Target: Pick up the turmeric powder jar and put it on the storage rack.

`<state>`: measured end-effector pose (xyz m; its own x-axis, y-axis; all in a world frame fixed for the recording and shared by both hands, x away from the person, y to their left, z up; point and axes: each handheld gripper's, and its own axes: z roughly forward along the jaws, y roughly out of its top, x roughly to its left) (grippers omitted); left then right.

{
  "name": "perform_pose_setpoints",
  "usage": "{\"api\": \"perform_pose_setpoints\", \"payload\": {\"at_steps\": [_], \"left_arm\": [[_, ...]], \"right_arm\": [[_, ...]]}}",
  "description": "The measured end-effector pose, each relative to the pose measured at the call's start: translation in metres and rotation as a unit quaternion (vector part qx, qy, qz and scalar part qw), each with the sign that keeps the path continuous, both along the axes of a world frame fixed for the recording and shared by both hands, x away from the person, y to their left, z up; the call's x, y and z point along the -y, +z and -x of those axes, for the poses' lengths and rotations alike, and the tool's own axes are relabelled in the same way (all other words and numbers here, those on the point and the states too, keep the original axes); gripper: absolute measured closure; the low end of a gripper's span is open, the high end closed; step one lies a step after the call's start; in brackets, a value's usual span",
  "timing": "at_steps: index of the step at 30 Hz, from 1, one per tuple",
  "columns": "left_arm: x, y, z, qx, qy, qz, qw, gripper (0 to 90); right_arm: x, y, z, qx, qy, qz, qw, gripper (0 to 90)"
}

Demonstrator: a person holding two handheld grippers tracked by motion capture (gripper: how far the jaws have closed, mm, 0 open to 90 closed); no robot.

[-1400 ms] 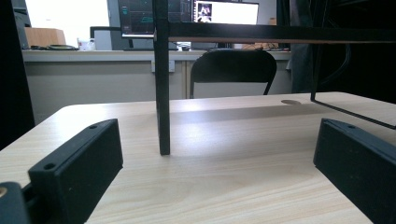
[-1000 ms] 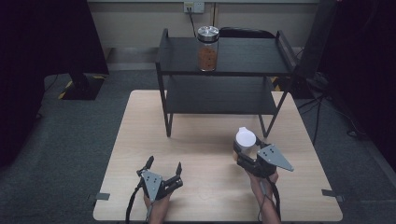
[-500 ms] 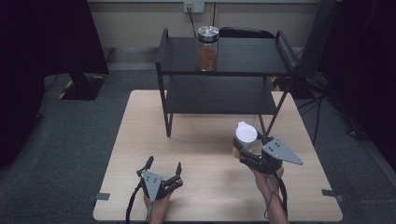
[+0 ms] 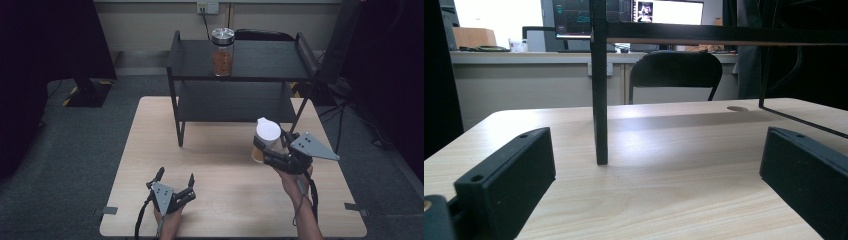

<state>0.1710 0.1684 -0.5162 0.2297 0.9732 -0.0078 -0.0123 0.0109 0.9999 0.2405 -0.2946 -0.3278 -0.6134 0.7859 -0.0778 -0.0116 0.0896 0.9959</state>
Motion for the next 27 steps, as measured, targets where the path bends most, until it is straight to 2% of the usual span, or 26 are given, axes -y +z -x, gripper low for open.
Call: {"api": "perform_pose_setpoints", "payload": {"at_steps": [6,7,9,10,11,12,15,21,22,23,27], "left_arm": [[0.000,0.000,0.000,0.001,-0.001,0.000,1.0000,0.7],[0.000,0.000,0.000,0.001,-0.001,-0.001,1.0000,0.7],[0.000,-0.001,0.000,0.002,-0.001,0.000,1.0000,0.7],[0.000,-0.001,0.000,0.002,-0.001,0.000,1.0000,0.7],[0.000,-0.001,0.000,0.002,-0.001,-0.001,1.0000,0.7],[0.000,-0.001,0.000,0.002,-0.001,0.000,1.0000,0.7],[0.000,-0.001,0.000,0.002,-0.001,0.000,1.0000,0.7],[0.000,-0.001,0.000,0.002,-0.001,-0.001,1.0000,0.7],[0.000,-0.001,0.000,0.002,-0.001,-0.001,1.0000,0.7],[0.000,-0.001,0.000,0.002,-0.001,0.000,1.0000,0.7],[0.000,-0.001,0.000,0.002,-0.001,-0.001,1.0000,0.7]], "right_arm": [[0.009,0.033,-0.012,0.003,0.018,0.001,0.9998,30.1],[0.009,0.033,-0.012,0.003,0.018,0.001,0.9998,30.1],[0.012,0.043,-0.015,0.006,0.023,-0.002,0.9997,30.1],[0.015,0.054,-0.018,0.008,0.028,-0.007,0.9995,30.1],[0.015,0.054,-0.018,0.008,0.028,-0.007,0.9995,30.1],[0.017,0.064,-0.024,0.009,0.033,-0.012,0.9993,30.1],[0.019,0.078,-0.031,0.011,0.036,-0.018,0.9991,30.1],[0.019,0.107,-0.044,0.013,0.021,-0.034,0.9991,30.1],[0.018,0.113,-0.044,-0.002,0.017,-0.045,0.9989,30.1],[0.019,0.117,-0.049,0.014,0.015,-0.034,0.9992,30.1],[0.014,0.138,-0.057,0.011,-0.006,-0.031,0.9995,30.1]]}}
